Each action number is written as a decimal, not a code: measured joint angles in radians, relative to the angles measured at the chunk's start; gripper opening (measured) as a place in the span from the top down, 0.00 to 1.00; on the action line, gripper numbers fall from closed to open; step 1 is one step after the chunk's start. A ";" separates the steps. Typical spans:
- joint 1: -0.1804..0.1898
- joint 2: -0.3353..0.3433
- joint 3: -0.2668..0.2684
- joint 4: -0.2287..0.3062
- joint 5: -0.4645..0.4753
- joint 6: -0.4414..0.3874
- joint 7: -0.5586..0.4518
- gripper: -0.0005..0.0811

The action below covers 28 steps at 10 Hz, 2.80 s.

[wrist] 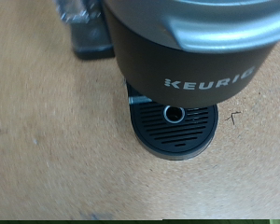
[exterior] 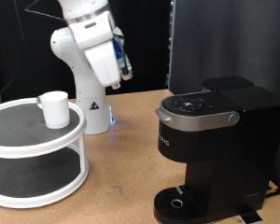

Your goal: Make a cup of coffee with the keurig machine

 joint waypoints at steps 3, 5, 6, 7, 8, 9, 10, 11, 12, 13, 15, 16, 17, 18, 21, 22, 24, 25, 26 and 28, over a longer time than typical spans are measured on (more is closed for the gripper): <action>-0.022 -0.067 0.002 -0.032 -0.086 -0.134 0.084 0.99; -0.023 -0.066 0.002 -0.039 -0.077 -0.108 0.126 0.99; -0.028 -0.073 0.002 -0.051 -0.078 -0.102 0.176 0.99; -0.038 -0.087 0.001 -0.061 -0.085 -0.120 0.199 0.99; -0.052 -0.111 -0.002 -0.068 -0.097 -0.154 0.202 0.99; -0.068 -0.139 -0.004 -0.077 -0.114 -0.185 0.203 0.99; -0.084 -0.170 -0.006 -0.089 -0.135 -0.209 0.201 0.99; -0.097 -0.202 -0.009 -0.101 -0.160 -0.232 0.189 0.99; -0.106 -0.239 -0.009 -0.123 -0.172 -0.239 0.183 0.99; -0.106 -0.235 -0.008 -0.123 -0.170 -0.233 0.199 0.99; -0.115 -0.238 -0.005 -0.154 -0.113 -0.119 0.322 0.99; -0.124 -0.243 -0.009 -0.164 -0.077 -0.090 0.366 0.99; -0.132 -0.251 -0.018 -0.167 -0.056 -0.088 0.375 0.99; -0.138 -0.263 -0.034 -0.168 -0.053 -0.108 0.364 0.99; -0.159 -0.327 -0.097 -0.164 -0.075 -0.228 0.264 0.99; -0.169 -0.353 -0.116 -0.164 -0.090 -0.264 0.231 0.99; -0.185 -0.404 -0.146 -0.169 -0.110 -0.313 0.190 0.99; -0.185 -0.403 -0.146 -0.170 -0.110 -0.312 0.192 0.99; -0.185 -0.402 -0.149 -0.170 -0.109 -0.312 0.186 0.99; -0.185 -0.402 -0.176 -0.167 -0.116 -0.352 0.130 0.99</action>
